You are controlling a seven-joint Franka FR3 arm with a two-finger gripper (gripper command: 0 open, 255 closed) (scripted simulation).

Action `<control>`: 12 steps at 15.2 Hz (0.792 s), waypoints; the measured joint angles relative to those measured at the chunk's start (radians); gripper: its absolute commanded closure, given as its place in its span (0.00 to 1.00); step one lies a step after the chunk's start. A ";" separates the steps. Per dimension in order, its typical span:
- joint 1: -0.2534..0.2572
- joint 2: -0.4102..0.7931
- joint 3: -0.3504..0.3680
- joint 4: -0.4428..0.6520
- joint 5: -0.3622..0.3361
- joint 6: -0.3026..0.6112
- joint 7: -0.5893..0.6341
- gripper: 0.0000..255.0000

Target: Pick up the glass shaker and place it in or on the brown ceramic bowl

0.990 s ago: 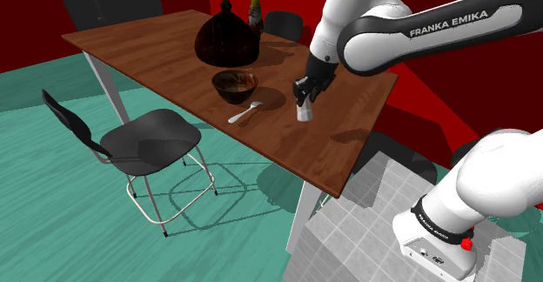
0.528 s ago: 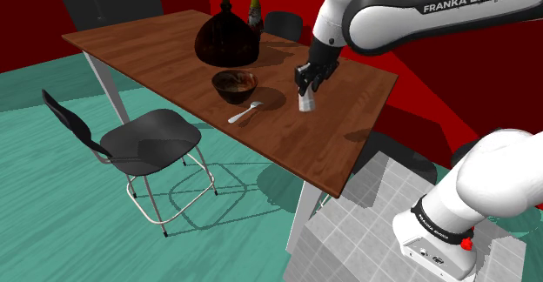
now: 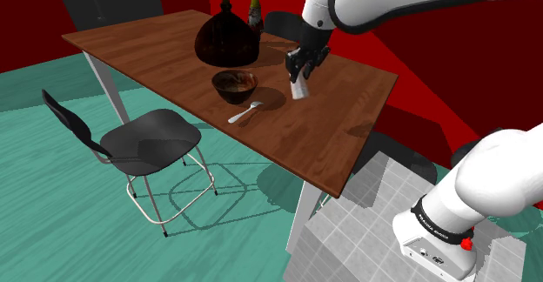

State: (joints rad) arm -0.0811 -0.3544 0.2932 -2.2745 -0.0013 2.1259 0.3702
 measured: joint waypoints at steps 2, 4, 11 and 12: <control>-0.014 0.086 0.009 0.080 -0.026 0.003 0.012 1.00; -0.024 0.164 0.015 0.165 -0.050 -0.008 0.021 1.00; -0.023 0.469 0.036 0.510 -0.158 -0.068 0.076 1.00; -0.021 0.515 0.034 0.569 -0.173 -0.083 0.076 1.00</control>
State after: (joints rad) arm -0.1018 0.1608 0.3277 -1.7054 -0.1738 2.0430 0.4461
